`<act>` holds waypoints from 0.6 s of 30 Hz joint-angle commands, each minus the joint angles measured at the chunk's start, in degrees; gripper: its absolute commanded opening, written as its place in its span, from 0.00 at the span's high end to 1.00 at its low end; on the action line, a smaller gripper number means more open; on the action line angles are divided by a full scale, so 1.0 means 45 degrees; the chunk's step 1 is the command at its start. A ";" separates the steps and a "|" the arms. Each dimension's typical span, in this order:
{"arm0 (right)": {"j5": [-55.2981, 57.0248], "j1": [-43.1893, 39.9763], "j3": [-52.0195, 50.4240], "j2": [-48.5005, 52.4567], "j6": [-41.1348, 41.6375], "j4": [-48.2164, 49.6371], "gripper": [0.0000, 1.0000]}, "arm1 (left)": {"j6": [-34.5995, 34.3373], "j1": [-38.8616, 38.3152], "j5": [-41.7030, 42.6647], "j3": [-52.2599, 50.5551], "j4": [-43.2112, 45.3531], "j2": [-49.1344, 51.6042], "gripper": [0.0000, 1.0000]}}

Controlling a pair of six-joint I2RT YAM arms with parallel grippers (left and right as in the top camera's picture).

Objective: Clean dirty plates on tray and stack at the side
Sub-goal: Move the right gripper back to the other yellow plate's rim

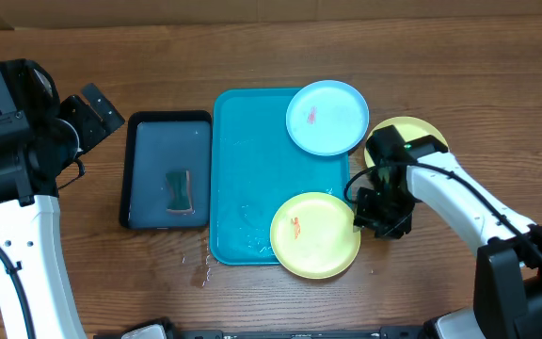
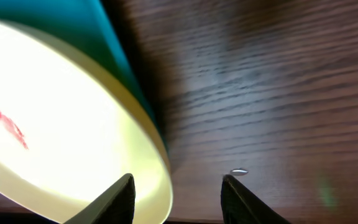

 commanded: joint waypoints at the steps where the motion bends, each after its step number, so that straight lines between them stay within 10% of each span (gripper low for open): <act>1: -0.0068 0.0301 -0.0121 -0.0107 0.0476 0.0039 0.54 | -0.0126 -0.0005 0.0039 0.0068 0.0019 0.0087 0.00; 18: -0.0063 0.1321 -0.0175 -0.0107 0.0476 -0.0272 0.66 | -0.0126 -0.0005 0.0039 0.0068 0.0019 0.0087 0.00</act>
